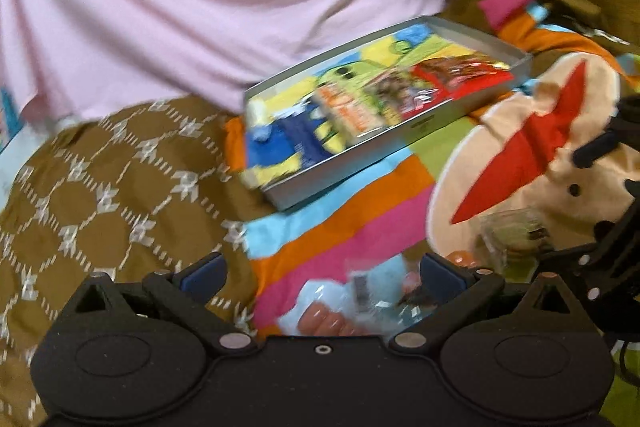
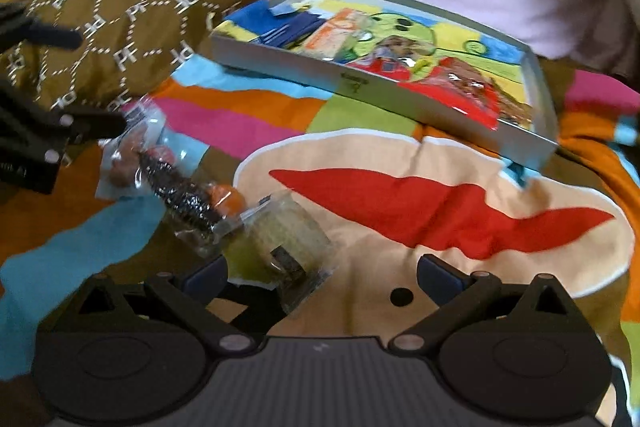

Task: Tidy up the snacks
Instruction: 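Lower the left tool toward the sausage pack while the right tool approaches the biscuit bag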

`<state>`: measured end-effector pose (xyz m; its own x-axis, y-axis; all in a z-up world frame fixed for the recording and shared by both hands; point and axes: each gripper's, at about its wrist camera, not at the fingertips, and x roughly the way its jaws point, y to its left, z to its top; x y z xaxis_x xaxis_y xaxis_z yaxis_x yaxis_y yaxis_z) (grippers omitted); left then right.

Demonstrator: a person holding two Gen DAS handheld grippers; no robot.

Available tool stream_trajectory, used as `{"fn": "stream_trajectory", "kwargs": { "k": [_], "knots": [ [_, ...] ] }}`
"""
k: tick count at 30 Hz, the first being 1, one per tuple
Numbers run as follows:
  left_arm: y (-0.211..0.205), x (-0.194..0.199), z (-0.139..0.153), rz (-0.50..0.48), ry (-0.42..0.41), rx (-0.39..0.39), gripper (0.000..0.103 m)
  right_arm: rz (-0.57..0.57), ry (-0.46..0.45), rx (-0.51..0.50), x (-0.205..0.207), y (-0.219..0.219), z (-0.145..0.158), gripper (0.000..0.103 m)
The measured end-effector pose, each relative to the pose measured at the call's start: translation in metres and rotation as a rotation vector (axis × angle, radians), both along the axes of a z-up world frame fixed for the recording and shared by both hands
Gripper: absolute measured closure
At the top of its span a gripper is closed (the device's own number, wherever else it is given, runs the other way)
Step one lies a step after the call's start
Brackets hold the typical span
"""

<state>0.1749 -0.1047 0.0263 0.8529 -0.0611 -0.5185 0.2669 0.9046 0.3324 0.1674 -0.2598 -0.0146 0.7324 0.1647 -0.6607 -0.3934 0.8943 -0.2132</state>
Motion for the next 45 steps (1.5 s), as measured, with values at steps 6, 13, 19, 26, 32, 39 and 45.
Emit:
{"fn": "stream_trajectory", "kwargs": {
  "k": [6, 13, 19, 26, 32, 39, 45],
  "knots": [
    [-0.019, 0.006, -0.006, -0.190, 0.045, 0.052, 0.001, 0.065, 0.012, 0.017, 0.006, -0.007, -0.004, 0.000],
    [-0.040, 0.025, -0.021, -0.431, 0.154, 0.171, 0.001, 0.185, -0.012, -0.029, 0.011, -0.002, -0.014, 0.000],
    [-0.049, 0.040, -0.037, -0.572, 0.281, 0.246, 0.001, 0.225, 0.014, 0.024, 0.024, -0.007, -0.019, 0.001],
    [-0.045, 0.056, -0.047, -0.578, 0.437, 0.221, 0.012, 0.213, 0.031, 0.100, 0.035, -0.015, -0.024, 0.005],
    [-0.036, 0.053, -0.050, -0.504, 0.498, 0.197, 0.031, 0.202, 0.049, 0.130, 0.039, -0.017, -0.023, 0.018],
    [-0.035, 0.042, -0.050, -0.405, 0.530, 0.176, 0.051, 0.193, 0.074, 0.142, 0.039, -0.016, -0.024, 0.023],
    [-0.021, 0.036, -0.046, -0.281, 0.564, 0.034, 0.057, 0.177, 0.072, 0.130, 0.038, -0.013, -0.024, 0.023]
  ]
}}
